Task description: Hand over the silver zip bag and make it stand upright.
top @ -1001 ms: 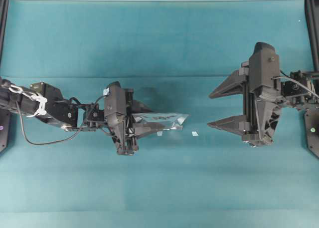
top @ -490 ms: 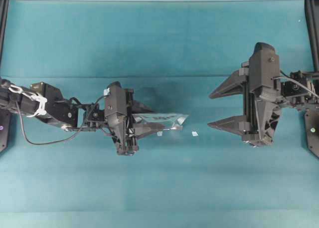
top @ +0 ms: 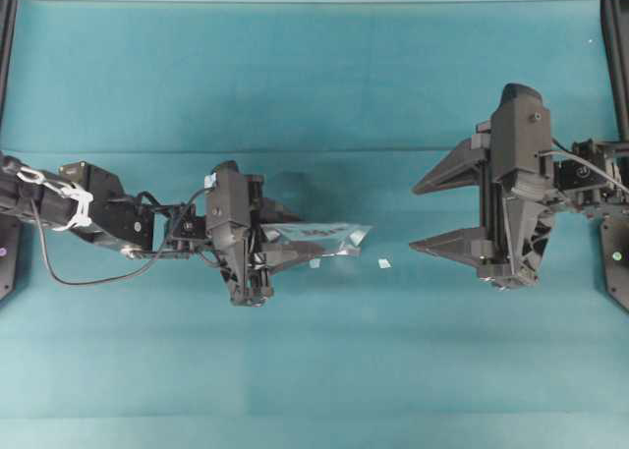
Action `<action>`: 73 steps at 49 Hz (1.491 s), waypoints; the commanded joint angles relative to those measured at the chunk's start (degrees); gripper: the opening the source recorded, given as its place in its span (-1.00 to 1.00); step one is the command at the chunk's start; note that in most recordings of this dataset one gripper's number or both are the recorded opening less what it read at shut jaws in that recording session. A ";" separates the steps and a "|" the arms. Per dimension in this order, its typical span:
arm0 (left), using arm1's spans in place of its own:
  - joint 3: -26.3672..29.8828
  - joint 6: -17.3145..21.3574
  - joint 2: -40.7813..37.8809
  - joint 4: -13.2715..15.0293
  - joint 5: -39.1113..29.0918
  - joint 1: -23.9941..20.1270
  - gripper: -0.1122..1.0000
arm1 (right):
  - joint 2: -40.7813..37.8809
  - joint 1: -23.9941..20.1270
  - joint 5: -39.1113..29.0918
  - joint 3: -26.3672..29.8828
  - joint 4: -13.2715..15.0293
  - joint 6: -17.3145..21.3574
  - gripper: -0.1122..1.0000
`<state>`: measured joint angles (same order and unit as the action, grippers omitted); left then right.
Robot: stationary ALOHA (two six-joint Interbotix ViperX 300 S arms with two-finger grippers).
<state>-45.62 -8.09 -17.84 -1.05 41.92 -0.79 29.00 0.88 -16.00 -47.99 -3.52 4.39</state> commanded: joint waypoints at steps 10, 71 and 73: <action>0.35 -0.18 0.35 -0.18 -0.18 0.62 -0.28 | 0.26 -0.09 0.53 0.44 -0.18 0.53 0.86; 0.70 -0.18 0.35 -0.18 -0.62 0.79 -0.28 | 0.62 -0.09 0.53 -1.49 -0.26 1.41 0.86; 0.70 -0.18 0.35 -0.18 -0.70 0.70 -0.28 | 0.62 -0.09 0.53 -1.49 -0.18 1.41 0.86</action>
<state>-45.35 -8.09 -17.84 -1.05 41.40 -0.79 29.18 0.97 -16.00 -49.92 -3.69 5.36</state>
